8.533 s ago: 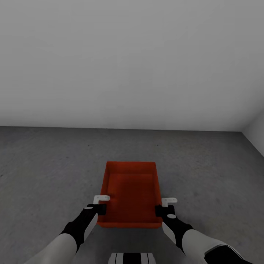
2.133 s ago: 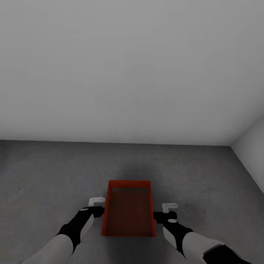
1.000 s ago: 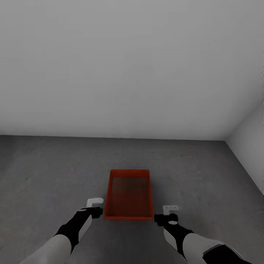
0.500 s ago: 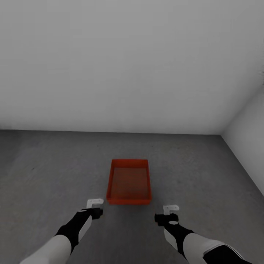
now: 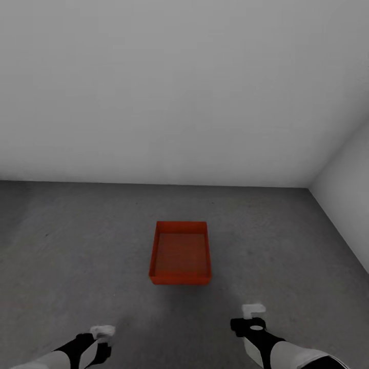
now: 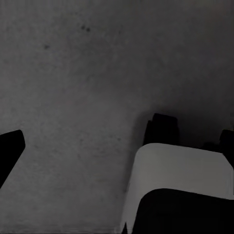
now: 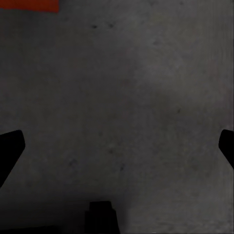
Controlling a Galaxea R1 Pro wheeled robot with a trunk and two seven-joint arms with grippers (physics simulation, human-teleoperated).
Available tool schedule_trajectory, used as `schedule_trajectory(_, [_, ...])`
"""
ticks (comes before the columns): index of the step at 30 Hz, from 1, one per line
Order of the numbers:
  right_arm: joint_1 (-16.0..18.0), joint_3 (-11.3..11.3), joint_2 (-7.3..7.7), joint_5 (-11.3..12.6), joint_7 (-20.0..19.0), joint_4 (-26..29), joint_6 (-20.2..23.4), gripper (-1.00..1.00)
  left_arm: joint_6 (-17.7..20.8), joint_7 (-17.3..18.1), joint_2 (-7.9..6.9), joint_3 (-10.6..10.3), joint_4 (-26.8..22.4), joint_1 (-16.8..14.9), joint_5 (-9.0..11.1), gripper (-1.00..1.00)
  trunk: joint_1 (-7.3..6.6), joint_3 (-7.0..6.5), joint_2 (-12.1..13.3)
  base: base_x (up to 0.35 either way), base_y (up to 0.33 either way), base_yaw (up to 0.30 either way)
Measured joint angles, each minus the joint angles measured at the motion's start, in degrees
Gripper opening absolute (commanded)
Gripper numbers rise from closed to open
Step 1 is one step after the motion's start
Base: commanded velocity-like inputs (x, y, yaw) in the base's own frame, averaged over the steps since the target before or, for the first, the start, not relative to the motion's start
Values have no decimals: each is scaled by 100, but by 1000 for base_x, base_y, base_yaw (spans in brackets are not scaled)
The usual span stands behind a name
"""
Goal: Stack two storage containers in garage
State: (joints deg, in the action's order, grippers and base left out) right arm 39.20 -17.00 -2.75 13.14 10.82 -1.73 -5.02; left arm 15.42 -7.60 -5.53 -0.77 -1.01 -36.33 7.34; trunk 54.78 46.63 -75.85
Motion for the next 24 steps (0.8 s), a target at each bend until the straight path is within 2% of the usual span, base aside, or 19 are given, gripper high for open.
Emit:
schedule_trajectory(3, [-366,-19,115,-7,-9,-2,131,100,4,12,-57,0,64,7,108,100,0,0,0,0,0,0])
schedule_trajectory(7, [-828,-28,268,7,-24,-17,690,100,-9,29,-83,0,100,33,203,100,0,0,0,0,0,0])
schedule_trajectory(9, [-1034,-30,305,-1,-26,-18,826,100,-28,35,-86,1,105,87,217,100,0,0,0,0,0,0])
schedule_trajectory(10, [-1384,-59,331,-20,-28,-14,876,100,-231,36,-82,1,110,300,269,100,0,-1,0,0,0,0])
schedule_trajectory(11, [-1652,-37,337,-11,-28,-17,867,100,-312,36,-79,1,108,374,289,100,0,1,0,0,0,0])
schedule_trajectory(15, [-2347,-51,341,-5,-13,-10,487,100,-1384,32,-20,5,111,1119,505,100,0,1,0,0,0,0])
schedule_trajectory(16, [-2438,-52,324,-3,-7,-8,409,100,-1545,31,-7,3,111,1269,525,100,0,1,0,0,0,0])
schedule_trajectory(20, [-2567,-46,268,0,-5,-4,272,100,-1761,28,36,-5,101,1503,538,100,0,-1,0,0,0,0])
schedule_trajectory(22, [-2596,-50,253,-9,-113,-3,249,100,-1827,29,40,-11,86,1540,513,100,0,-9,0,0,0,0])
schedule_trajectory(23, [-2620,-50,248,-24,-418,-1,159,100,-1859,29,52,-14,87,1564,522,100,0,-17,0,0,0,0])
schedule_trajectory(24, [-2622,-48,252,-20,-450,-1,58,100,-1865,29,49,-15,85,1565,515,100,0,-26,0,0,0,0])
